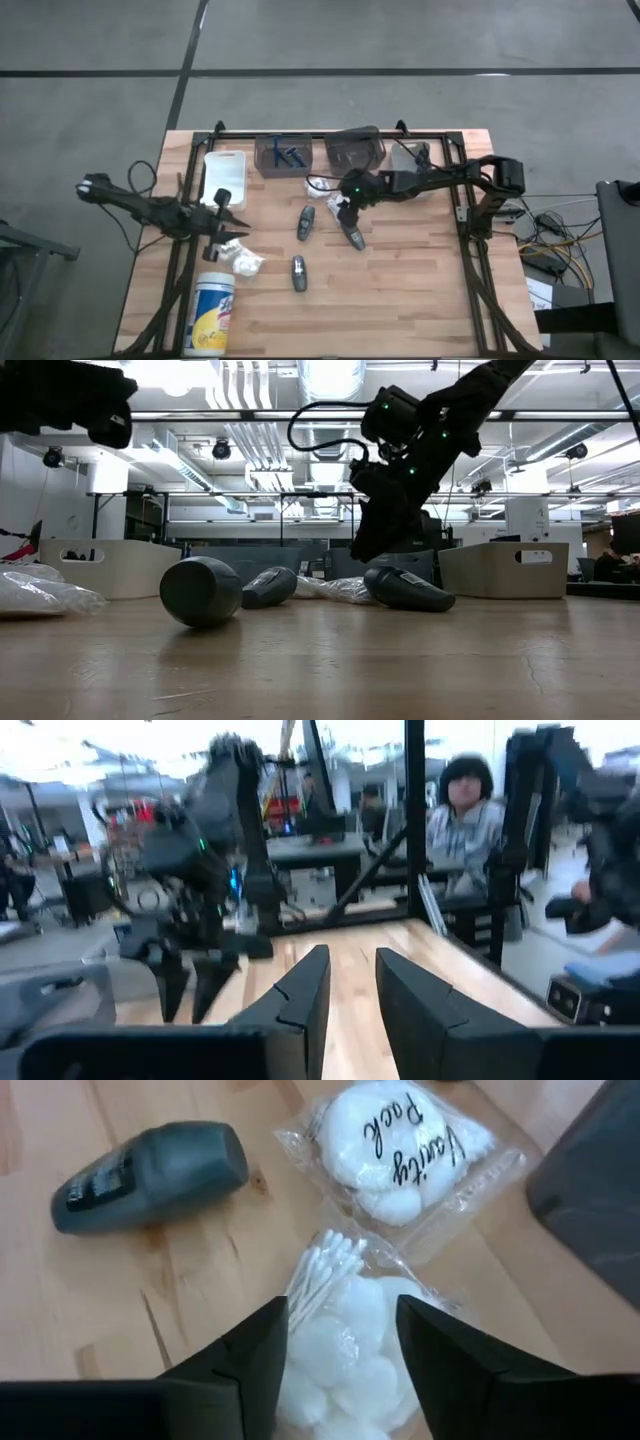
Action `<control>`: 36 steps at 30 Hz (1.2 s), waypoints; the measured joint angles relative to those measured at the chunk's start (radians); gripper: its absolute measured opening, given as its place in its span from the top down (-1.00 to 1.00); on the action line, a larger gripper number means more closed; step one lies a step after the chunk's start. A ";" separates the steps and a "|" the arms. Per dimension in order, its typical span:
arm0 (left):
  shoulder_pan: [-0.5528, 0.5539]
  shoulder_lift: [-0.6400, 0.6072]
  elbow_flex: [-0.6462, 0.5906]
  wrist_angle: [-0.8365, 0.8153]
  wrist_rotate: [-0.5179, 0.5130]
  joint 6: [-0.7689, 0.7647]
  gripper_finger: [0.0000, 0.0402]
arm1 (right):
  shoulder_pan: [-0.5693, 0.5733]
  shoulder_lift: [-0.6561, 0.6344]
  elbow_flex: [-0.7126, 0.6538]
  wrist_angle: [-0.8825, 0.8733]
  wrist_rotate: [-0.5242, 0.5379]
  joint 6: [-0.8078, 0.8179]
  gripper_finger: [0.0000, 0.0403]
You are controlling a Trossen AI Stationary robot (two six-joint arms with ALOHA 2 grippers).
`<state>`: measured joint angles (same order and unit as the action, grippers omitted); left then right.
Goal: Pick & Place Travel size toiletries
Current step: Put the white cotton pack into the right black bin
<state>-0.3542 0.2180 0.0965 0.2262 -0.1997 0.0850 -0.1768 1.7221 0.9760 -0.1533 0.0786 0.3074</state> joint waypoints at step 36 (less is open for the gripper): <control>0.000 -0.169 -0.089 -0.078 0.023 0.020 0.55 | 0.005 0.142 0.220 -0.262 0.076 -0.135 0.92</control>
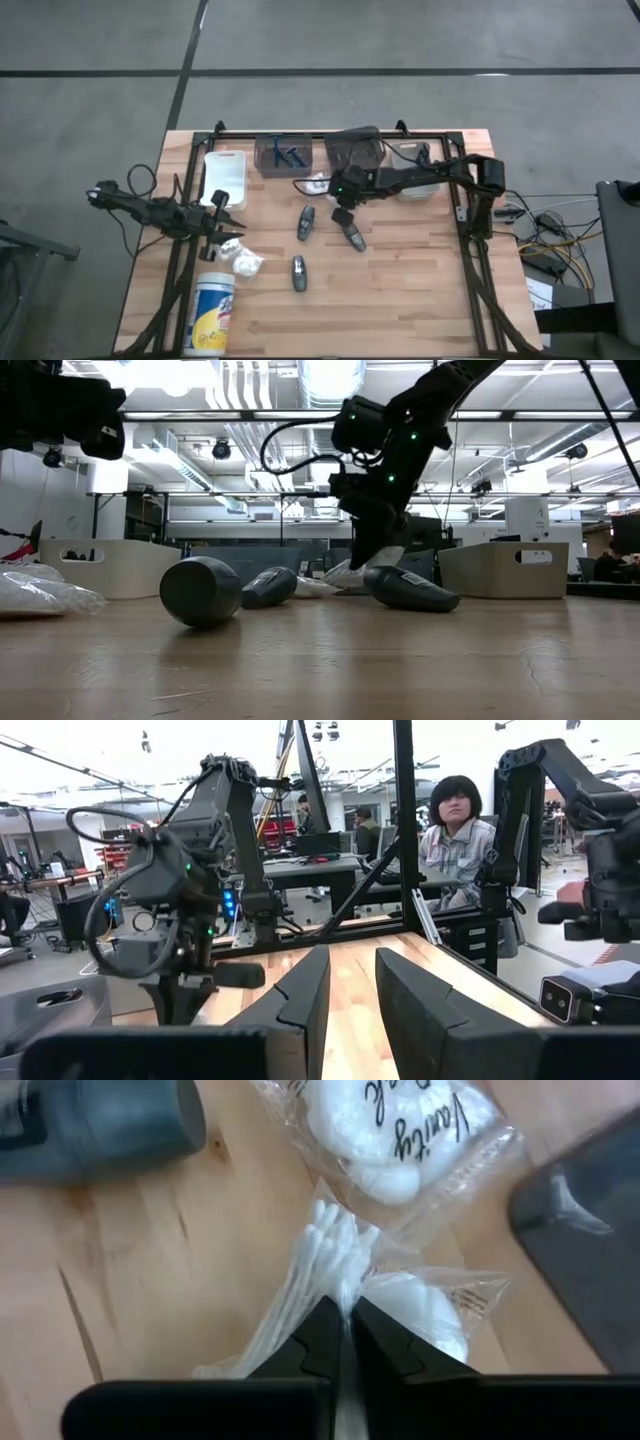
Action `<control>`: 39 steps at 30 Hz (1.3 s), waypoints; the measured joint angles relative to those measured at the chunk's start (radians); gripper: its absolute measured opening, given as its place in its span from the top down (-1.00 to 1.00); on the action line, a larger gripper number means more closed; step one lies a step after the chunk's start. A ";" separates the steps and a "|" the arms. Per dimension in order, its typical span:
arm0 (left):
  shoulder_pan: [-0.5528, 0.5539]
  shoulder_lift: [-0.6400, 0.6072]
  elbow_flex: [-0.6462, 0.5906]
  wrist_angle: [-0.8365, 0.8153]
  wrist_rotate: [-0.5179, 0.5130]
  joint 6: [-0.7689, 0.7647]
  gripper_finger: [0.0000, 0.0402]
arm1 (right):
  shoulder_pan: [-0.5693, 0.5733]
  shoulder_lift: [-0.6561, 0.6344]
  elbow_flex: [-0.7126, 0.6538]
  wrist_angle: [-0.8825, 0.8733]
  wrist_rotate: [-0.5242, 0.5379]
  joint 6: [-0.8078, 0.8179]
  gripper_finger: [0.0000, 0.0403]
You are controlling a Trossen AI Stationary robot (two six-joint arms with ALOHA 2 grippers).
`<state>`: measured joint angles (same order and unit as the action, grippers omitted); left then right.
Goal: Pick & Place Travel size toiletries
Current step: Put the white cotton pack into the right black bin
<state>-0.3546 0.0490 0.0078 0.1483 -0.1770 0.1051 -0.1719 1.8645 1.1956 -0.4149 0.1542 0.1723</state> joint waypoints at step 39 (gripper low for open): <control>0.000 0.000 -0.002 -0.016 -0.001 0.000 0.55 | -0.016 -0.498 -0.414 0.384 -0.075 0.031 0.92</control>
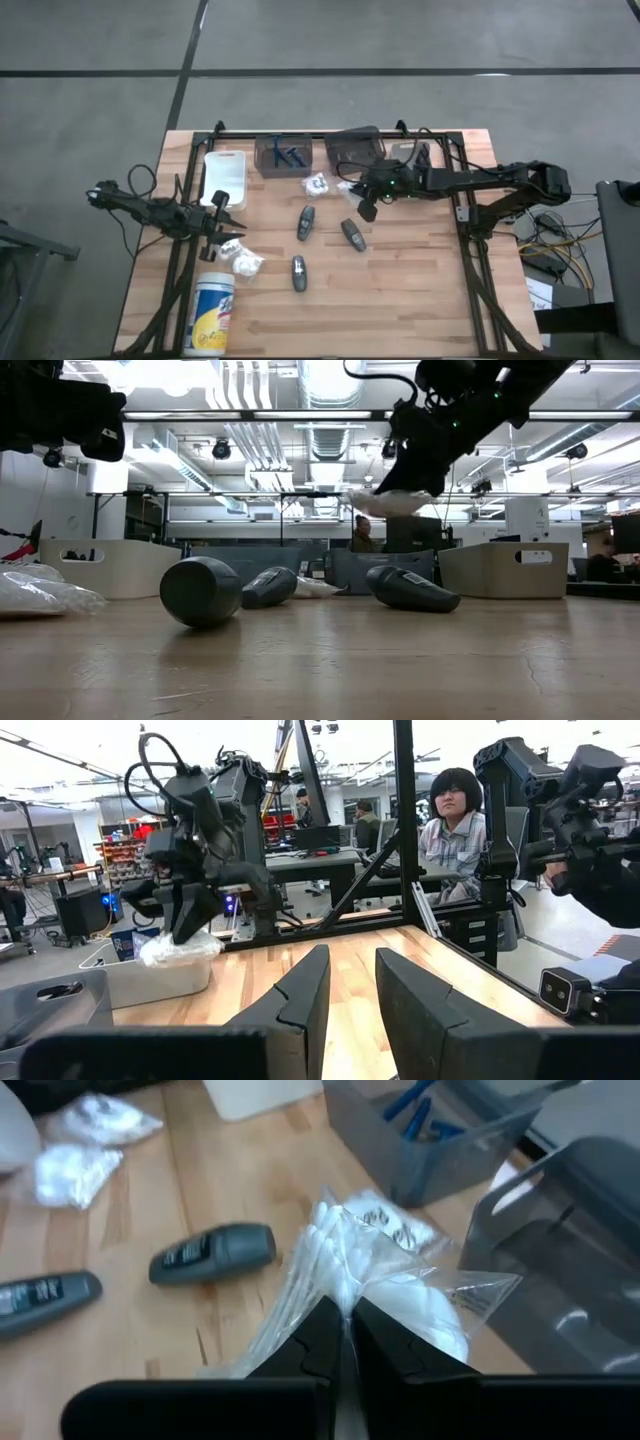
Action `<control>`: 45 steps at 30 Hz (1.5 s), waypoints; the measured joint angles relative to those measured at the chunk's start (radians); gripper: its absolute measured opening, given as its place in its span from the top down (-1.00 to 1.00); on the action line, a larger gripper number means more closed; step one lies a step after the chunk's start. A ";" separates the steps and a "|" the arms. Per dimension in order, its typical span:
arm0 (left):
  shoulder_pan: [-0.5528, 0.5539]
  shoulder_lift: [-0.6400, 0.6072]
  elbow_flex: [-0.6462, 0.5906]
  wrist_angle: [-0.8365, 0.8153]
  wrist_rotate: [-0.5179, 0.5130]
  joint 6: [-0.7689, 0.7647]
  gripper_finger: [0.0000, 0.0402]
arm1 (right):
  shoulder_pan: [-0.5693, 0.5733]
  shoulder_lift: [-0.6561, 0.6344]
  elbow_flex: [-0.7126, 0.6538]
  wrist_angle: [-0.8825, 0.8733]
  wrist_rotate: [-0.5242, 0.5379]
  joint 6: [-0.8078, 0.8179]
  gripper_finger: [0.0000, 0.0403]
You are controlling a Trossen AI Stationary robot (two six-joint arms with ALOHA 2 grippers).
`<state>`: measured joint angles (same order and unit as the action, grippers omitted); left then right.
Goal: Pick & Place Travel size toiletries
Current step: Put the white cotton pack into the right black bin
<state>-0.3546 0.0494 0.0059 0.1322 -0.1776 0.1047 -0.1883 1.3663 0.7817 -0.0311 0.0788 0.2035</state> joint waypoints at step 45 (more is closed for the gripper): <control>0.000 0.000 0.000 0.001 0.000 0.000 0.55 | -0.330 -0.005 0.090 0.056 -0.007 -0.129 0.93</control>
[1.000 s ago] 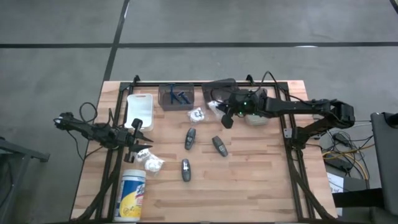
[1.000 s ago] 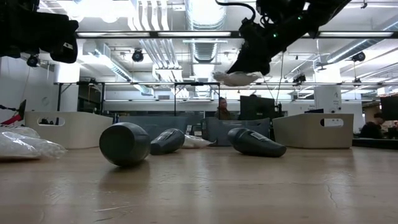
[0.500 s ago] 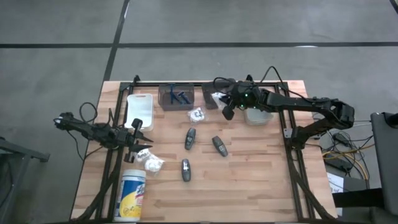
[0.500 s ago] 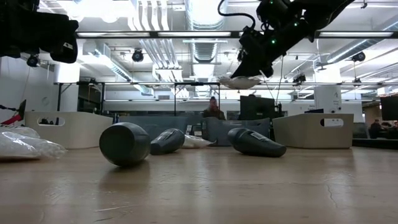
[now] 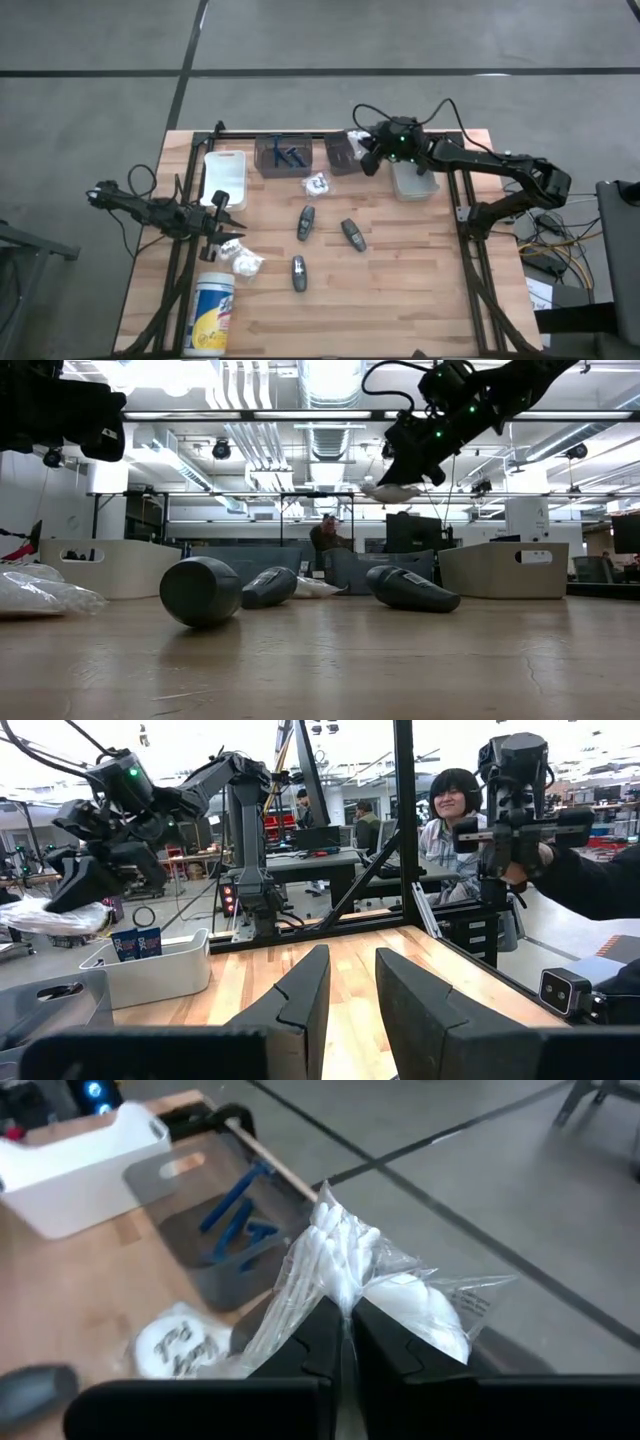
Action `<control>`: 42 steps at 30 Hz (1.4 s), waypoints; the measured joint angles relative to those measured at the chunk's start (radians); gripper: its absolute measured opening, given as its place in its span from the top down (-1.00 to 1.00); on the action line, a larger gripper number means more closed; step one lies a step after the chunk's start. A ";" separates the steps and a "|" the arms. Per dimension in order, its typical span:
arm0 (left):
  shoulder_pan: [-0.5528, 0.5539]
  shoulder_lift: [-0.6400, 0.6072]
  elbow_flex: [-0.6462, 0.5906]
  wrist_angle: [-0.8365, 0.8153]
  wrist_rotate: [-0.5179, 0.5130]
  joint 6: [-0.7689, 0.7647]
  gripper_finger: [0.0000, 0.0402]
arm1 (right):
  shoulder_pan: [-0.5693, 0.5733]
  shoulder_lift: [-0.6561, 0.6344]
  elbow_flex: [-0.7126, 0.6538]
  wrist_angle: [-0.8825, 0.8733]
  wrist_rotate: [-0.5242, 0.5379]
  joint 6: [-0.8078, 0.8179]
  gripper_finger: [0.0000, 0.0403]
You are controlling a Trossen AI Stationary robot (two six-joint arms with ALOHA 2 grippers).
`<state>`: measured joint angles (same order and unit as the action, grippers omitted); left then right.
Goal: Pick & Place Travel size toiletries
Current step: Put the white cotton pack into the right black bin
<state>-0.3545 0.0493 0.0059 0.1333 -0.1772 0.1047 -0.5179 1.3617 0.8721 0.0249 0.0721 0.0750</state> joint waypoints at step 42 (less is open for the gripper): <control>0.000 0.000 0.000 0.000 0.000 0.000 0.55 | -0.181 0.345 -0.008 0.243 0.033 0.027 0.50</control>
<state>-0.3544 0.0492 0.0059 0.1333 -0.1772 0.1047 -0.6990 1.7065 0.8639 0.2676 0.1055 0.1020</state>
